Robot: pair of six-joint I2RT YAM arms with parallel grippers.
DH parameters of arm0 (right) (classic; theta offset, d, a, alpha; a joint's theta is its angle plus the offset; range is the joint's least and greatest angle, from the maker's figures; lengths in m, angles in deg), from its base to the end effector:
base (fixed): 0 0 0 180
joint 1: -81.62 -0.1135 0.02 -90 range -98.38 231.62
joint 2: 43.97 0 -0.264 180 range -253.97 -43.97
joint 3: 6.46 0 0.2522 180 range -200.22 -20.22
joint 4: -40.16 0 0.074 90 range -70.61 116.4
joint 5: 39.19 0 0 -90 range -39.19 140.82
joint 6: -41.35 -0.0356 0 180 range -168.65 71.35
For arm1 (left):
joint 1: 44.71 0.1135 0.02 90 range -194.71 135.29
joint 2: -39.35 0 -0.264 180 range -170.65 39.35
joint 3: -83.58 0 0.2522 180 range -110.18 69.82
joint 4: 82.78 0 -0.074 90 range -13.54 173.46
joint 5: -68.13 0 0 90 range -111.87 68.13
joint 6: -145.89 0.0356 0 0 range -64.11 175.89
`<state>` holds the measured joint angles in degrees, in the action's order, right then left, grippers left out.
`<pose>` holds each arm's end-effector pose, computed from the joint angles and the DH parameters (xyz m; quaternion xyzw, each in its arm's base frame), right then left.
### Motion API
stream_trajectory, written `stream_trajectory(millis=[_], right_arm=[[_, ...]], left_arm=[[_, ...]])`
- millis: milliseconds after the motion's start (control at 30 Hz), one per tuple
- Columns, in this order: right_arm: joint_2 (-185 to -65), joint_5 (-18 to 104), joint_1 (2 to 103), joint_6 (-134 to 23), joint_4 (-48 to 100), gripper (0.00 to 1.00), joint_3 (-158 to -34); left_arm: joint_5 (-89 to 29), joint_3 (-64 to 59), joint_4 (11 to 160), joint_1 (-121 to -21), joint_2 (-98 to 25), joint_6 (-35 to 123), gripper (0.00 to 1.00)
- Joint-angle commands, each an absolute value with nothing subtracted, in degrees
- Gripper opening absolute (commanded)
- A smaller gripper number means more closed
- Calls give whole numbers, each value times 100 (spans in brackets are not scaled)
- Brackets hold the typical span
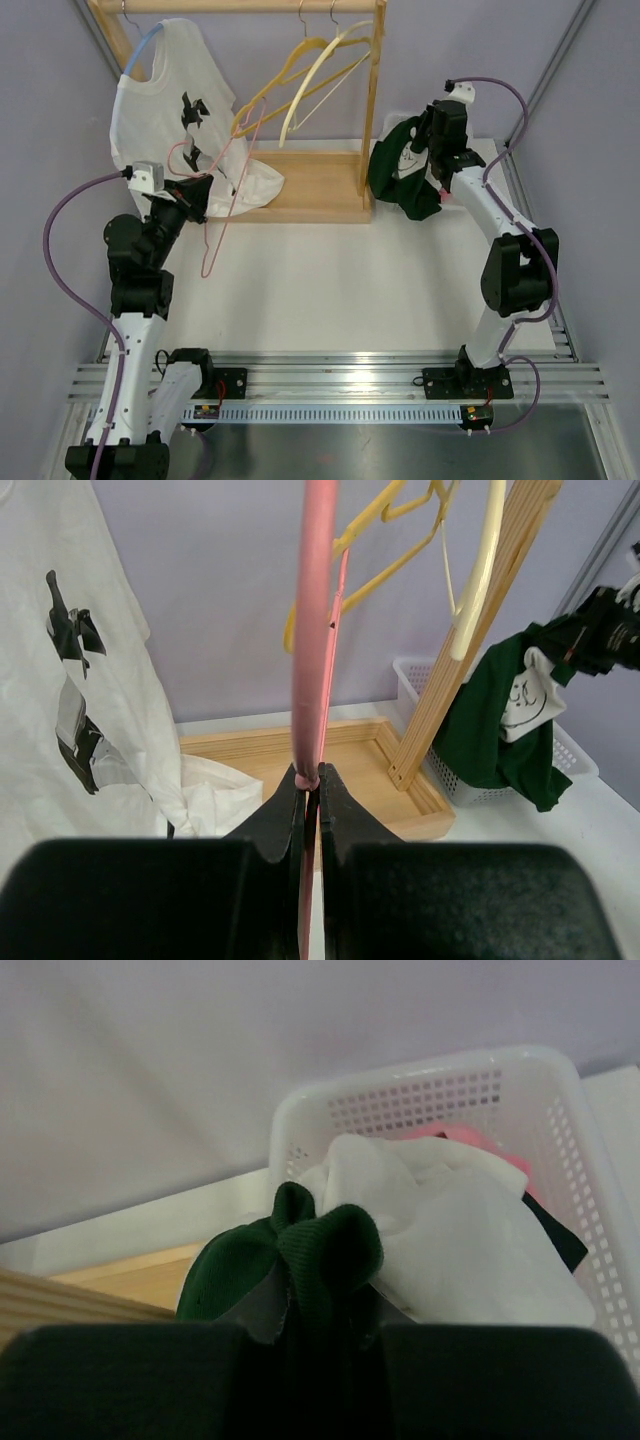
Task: Remove the t-shirt from the hanger
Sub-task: Place the tshirt into the basket
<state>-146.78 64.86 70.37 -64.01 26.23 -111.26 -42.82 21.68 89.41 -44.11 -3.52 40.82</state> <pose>0.4301 0.0767 0.3572 0.1046 0.7677 0.0514 0.6301 0.1703 -0.0109 0.3962 0.0541 0.6373 -0.2102 0.7394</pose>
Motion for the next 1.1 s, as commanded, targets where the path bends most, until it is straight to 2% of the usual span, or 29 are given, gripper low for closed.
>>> stream_trajectory(millis=[0, 67, 200, 400, 500, 600, 700, 900, 933, 967, 1067], right_arm=[[-14890, 7266, 7036, -6868, 3151, 0, -11188], [-15005, 7366, 7054, -7114, 2737, 0, -11259], [-15321, 7602, 7072, -7799, 2798, 0, -10969], [-16235, 9078, 7150, -10018, 342, 0, -11830], [-16420, 8819, 7422, -11022, -249, 0, -11900], [-16544, 8141, 7599, -11289, -234, 0, -11865], [-16640, 8254, 7625, -11290, -287, 1, -11935], [-16466, 8535, 7617, -11097, -420, 12, -12007], [-16395, 8596, 7617, -11070, -384, 16, -11954], [-16299, 8728, 7599, -11001, -306, 26, -11884], [-15973, 9017, 7573, -10816, -182, 38, -11716]], left_arm=[[-4296, 2192, 9312, -4401, -187, 4025, 0], [-4314, 2183, 9313, -4401, -169, 3999, 0], [-4331, 2192, 9313, -4401, -143, 3990, 0], [-4314, 2192, 9313, -4401, -125, 3981, 0], [-4314, 2200, 9321, -4401, -125, 3972, 0], [-4305, 2200, 9313, -4401, -134, 3972, 0], [-4296, 2201, 9321, -4401, -134, 3972, 0], [-4296, 2209, 9330, -4401, -143, 3981, 0], [-4296, 2209, 9330, -4401, -143, 3981, 0], [-4296, 2209, 9330, -4401, -125, 3981, 0], [-4296, 2209, 9330, -4401, -99, 3990, 0]])
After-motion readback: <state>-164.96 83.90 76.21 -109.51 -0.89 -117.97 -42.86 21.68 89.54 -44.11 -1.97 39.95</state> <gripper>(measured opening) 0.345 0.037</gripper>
